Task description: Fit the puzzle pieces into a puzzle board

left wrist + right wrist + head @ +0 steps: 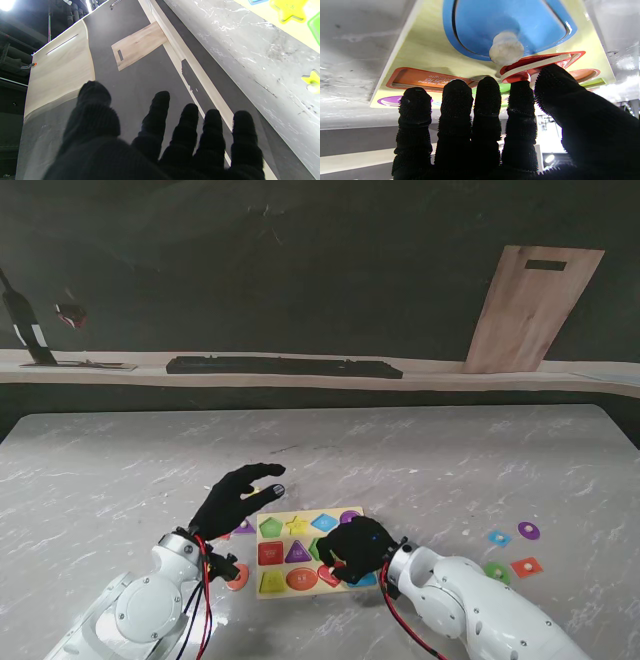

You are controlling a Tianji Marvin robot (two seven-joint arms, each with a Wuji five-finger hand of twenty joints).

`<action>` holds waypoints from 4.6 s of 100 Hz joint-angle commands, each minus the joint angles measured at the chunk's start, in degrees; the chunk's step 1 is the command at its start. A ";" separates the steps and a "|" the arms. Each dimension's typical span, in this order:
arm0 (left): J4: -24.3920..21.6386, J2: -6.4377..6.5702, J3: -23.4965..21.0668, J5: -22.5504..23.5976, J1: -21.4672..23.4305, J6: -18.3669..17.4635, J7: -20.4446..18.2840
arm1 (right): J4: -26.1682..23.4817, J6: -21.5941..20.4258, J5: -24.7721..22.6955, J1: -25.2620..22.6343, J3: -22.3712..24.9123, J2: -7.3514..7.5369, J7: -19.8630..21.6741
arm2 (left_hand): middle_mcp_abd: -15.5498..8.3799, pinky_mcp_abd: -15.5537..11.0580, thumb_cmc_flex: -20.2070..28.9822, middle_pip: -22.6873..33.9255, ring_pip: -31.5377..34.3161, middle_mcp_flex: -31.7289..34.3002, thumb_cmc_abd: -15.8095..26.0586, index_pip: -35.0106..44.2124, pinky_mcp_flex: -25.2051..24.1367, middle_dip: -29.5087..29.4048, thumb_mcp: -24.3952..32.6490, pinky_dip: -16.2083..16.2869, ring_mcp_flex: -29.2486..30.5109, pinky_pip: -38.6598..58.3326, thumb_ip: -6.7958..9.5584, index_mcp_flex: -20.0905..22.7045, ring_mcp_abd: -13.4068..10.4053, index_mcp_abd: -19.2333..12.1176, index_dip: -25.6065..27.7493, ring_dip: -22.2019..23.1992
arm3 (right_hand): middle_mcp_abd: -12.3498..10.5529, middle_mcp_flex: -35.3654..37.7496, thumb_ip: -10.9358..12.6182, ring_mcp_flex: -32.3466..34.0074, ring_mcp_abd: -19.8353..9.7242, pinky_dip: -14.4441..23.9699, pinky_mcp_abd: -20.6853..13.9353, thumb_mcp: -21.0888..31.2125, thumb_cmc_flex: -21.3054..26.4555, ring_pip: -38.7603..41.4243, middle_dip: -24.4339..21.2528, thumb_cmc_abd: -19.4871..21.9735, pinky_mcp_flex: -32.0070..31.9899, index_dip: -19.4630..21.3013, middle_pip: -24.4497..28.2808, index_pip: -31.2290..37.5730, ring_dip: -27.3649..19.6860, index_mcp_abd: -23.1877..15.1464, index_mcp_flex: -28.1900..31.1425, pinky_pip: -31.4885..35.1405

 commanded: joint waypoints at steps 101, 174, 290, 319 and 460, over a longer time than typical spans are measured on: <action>-0.34 -0.10 -0.06 0.30 0.39 -0.01 0.21 | 1.43 6.23 -7.15 -1.04 -2.30 0.63 -5.68 | -1.14 0.46 2.14 -0.47 -1.02 0.05 1.98 -0.59 -0.53 -0.58 -1.55 0.71 1.64 0.14 -0.57 0.89 -1.20 -1.77 -0.24 0.31 | 0.46 0.83 6.34 -0.86 1.31 0.01 0.91 -12.39 -12.97 -0.45 1.83 3.48 -0.76 3.97 -0.62 -7.71 0.23 -0.43 13.10 0.11; -0.29 -0.10 0.00 0.13 0.30 0.23 0.07 | -4.37 8.06 -9.59 -8.62 10.69 -0.07 -11.88 | -0.98 0.56 2.26 -0.54 -1.02 0.02 2.05 -0.70 -0.61 -0.62 -1.56 0.66 1.52 0.19 -0.56 0.86 -1.00 -1.63 -0.31 0.28 | 1.10 -2.74 9.04 -4.14 1.61 -1.82 0.71 -25.59 -18.27 -4.87 0.07 14.60 -3.78 4.57 -3.68 -12.57 -1.88 0.49 7.05 -3.24; 0.39 0.04 1.46 0.12 -0.45 0.52 -0.75 | -14.66 -7.62 -22.44 -32.17 50.87 3.11 -2.47 | -0.90 0.53 1.89 -0.44 -0.98 0.18 2.10 -0.66 -0.66 -0.57 -1.64 0.67 1.52 0.18 -0.66 0.85 -1.03 -1.60 -0.31 0.31 | -3.25 -8.18 8.18 -3.56 -3.22 -6.20 -2.98 -0.36 2.13 -19.57 -7.79 -3.12 0.66 1.77 -10.01 -14.66 -9.15 -2.71 -4.64 -9.44; 0.41 0.06 1.75 0.13 -0.36 0.07 -0.79 | -10.67 -3.16 -25.84 -30.97 49.53 3.90 -6.10 | -0.97 0.52 1.92 -0.49 -1.05 0.25 2.14 -0.69 -0.62 -0.56 -1.64 0.67 1.57 0.14 -0.66 0.91 -1.07 -1.61 -0.31 0.27 | -3.75 -8.44 7.45 -3.52 -3.95 -5.38 -3.60 1.43 1.80 -19.99 -7.70 -7.43 1.19 1.35 -11.17 -15.01 -9.15 -3.34 -4.22 -9.64; 1.01 0.04 2.39 -0.55 -1.31 0.79 -1.37 | -7.57 -0.24 -24.26 -30.23 47.63 3.82 -4.66 | -0.96 0.45 1.90 -0.54 -1.13 0.10 2.13 -0.73 -0.68 -0.56 -1.66 0.65 1.46 0.08 -0.67 0.87 -1.09 -1.56 -0.28 0.26 | -6.23 0.30 -2.18 0.16 -4.04 -4.99 -3.19 -2.99 5.56 -17.45 -8.26 -5.76 2.30 -9.59 -10.63 -1.73 -8.12 -11.93 2.61 -9.17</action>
